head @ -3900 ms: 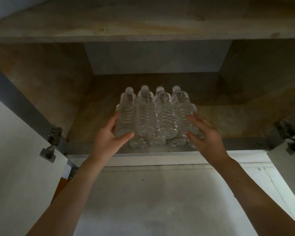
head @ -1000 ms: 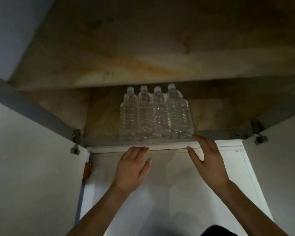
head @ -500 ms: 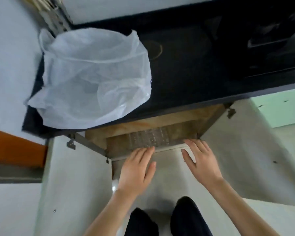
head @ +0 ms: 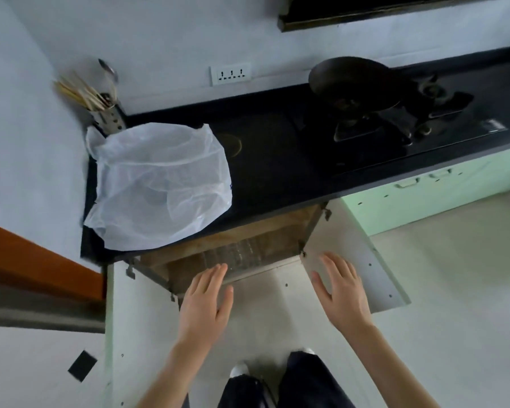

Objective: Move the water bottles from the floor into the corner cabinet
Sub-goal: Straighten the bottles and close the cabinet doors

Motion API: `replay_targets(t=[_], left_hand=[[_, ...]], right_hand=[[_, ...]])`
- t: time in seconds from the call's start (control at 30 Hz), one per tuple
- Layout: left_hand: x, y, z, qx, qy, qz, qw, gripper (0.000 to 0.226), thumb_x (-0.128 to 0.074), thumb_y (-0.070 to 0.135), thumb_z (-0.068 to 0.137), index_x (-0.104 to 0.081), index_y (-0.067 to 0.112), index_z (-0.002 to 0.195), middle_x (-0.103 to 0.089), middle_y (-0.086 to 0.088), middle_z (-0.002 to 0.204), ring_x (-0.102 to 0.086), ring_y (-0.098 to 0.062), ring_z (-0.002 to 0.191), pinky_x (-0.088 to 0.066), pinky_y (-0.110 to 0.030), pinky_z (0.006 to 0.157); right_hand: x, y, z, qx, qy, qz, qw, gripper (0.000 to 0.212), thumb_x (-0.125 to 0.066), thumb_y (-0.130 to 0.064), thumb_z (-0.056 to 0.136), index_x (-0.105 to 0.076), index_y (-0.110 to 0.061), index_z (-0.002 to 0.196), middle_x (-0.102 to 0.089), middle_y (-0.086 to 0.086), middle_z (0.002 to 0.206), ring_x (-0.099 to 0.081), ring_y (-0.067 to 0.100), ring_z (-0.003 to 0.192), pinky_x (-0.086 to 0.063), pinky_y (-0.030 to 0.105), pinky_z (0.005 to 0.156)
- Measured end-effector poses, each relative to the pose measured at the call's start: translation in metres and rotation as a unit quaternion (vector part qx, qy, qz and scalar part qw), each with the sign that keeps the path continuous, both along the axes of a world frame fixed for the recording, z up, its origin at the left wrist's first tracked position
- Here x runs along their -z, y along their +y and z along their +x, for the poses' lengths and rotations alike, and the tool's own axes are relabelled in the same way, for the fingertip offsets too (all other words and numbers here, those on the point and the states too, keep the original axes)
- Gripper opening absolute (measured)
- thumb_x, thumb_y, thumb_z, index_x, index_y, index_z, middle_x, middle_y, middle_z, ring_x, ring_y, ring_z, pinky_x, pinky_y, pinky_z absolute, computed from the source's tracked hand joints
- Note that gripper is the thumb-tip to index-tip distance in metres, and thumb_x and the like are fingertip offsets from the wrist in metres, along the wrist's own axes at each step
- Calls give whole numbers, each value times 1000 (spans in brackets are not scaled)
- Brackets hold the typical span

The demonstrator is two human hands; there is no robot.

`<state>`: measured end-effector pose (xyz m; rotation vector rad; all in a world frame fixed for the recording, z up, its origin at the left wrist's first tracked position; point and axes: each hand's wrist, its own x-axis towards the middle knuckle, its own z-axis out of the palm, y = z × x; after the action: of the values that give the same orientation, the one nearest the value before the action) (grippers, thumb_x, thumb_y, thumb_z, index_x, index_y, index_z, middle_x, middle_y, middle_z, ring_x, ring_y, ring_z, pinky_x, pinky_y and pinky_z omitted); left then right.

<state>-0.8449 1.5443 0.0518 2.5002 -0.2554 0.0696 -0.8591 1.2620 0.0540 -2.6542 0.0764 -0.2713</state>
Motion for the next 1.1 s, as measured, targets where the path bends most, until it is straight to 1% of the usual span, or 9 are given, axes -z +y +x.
replay_targets(t=[0.13,0.23,0.37,0.53,0.6,0.67,0.77,0.9,1.1], left_hand=[[1,-37,20,39,-1,13,999,55,-34,43,96,-53,13,137,-59,0,134,-51,-19,124,-45,-34,101],[-1,-79,59,80,-16,19,996,52,-36,42,98,-53,13,137,-59,-1,134,-53,-19,124,-47,-36,102],[3,-145,123,118,-37,50,991,53,-35,44,99,-51,14,139,-57,-3,138,-52,-20,128,-38,-28,105],[28,-218,189,127,-19,74,989,55,-35,46,99,-41,18,146,-46,-3,148,-38,-21,140,-36,-39,113],[44,-237,209,124,-6,79,989,53,-43,41,99,-40,16,147,-44,-5,150,-36,-23,141,-34,-42,115],[62,-249,223,111,12,77,991,52,-50,35,99,-41,15,147,-42,-5,151,-34,-24,143,-32,-43,116],[87,-257,238,104,30,93,990,52,-51,34,100,-40,15,147,-39,-3,154,-29,-23,145,-25,-44,119],[115,-255,243,87,37,108,990,51,-53,33,98,-44,15,145,-40,-4,153,-29,-25,145,-25,-47,118],[127,-252,243,81,9,110,991,48,-56,27,97,-48,14,142,-43,-5,150,-29,-25,144,-24,-45,119]], right_hand=[[0,-40,-1,56,22,-13,998,49,-43,-44,95,-60,-12,127,-61,7,129,-57,31,118,-49,43,96],[0,-83,22,73,33,-23,997,52,-41,-45,96,-56,-12,133,-57,9,136,-52,31,123,-45,45,101],[13,-140,66,81,62,-31,994,46,-48,-38,100,-51,-13,138,-53,11,141,-50,34,127,-44,48,104],[43,-182,113,81,118,-6,990,50,-50,-34,100,-43,-16,147,-44,8,150,-41,31,137,-34,45,113],[61,-193,128,66,147,12,987,51,-48,-34,101,-39,-16,149,-41,7,152,-39,30,138,-33,44,114],[81,-200,139,44,170,26,984,53,-49,-34,101,-38,-15,149,-42,7,151,-41,30,136,-34,42,113],[108,-209,149,22,203,46,978,55,-49,-34,101,-36,-14,151,-42,6,151,-42,28,136,-34,37,112],[132,-218,151,35,244,69,967,55,-49,-35,101,-35,-16,151,-43,5,150,-43,27,135,-35,36,110],[144,-223,149,73,251,211,942,49,-63,-24,94,-51,-26,141,-59,-1,128,-61,21,108,-53,36,90]])
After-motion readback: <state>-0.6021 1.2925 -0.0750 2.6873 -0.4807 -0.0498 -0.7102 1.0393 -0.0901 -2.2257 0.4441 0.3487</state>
